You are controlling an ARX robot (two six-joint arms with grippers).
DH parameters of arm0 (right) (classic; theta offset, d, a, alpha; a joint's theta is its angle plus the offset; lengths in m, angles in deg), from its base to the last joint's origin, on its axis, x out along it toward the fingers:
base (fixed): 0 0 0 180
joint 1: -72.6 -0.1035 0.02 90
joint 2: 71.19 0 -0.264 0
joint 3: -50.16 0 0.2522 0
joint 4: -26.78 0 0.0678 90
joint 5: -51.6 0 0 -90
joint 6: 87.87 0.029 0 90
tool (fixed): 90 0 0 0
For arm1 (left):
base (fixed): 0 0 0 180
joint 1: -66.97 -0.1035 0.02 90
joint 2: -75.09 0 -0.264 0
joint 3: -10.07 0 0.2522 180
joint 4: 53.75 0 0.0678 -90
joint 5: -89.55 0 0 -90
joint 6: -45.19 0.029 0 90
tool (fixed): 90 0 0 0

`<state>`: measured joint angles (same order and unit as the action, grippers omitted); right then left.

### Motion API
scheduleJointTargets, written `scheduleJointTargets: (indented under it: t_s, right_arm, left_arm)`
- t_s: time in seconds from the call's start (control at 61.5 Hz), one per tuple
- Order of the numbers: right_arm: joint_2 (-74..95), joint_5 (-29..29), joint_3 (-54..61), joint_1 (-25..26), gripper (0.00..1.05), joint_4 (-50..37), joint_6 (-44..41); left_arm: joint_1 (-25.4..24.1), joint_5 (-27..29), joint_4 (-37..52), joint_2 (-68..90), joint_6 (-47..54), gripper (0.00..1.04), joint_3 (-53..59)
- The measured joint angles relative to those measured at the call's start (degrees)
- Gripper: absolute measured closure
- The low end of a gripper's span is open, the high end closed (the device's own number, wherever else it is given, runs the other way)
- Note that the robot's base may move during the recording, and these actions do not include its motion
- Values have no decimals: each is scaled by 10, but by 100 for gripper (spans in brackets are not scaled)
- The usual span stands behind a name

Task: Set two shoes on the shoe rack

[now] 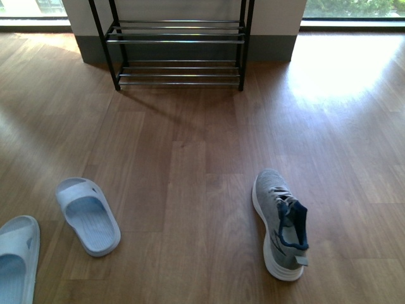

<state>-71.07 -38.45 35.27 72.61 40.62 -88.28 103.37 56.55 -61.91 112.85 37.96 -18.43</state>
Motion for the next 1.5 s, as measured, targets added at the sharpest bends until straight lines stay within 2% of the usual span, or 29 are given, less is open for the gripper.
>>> scheduleJointTargets:
  t_s: [0.455, 0.52, 0.569, 0.666, 0.861, 1.024, 1.235, 1.495]
  right_arm:
    - [2, 5, 0, 1, 9, 0, 2]
    - [47, 119, -7, 26, 9, 4, 39]
    - [120, 166, -10, 19, 9, -37, 53]
    - [278, 159, -27, -14, 9, -147, 50]
    - [688, 95, -137, -66, 9, -377, 21]
    - [1034, 72, -236, -84, 9, -462, -8]
    - [1276, 47, -330, -74, 9, -488, -20]
    - [1389, 37, -425, -44, 9, -467, -22]
  left_arm:
    - [0, -1, 0, 0, 0, 103, 0]
    - [0, -1, 0, 0, 0, 103, 0]
    - [0, -1, 0, 0, 0, 103, 0]
    - [0, 0, 0, 0, 0, 103, 0]
    - [0, 0, 0, 0, 0, 103, 0]
    - [0, 0, 0, 0, 0, 103, 0]
    - [0, 0, 0, 0, 0, 103, 0]
    - [0, 0, 0, 0, 0, 103, 0]
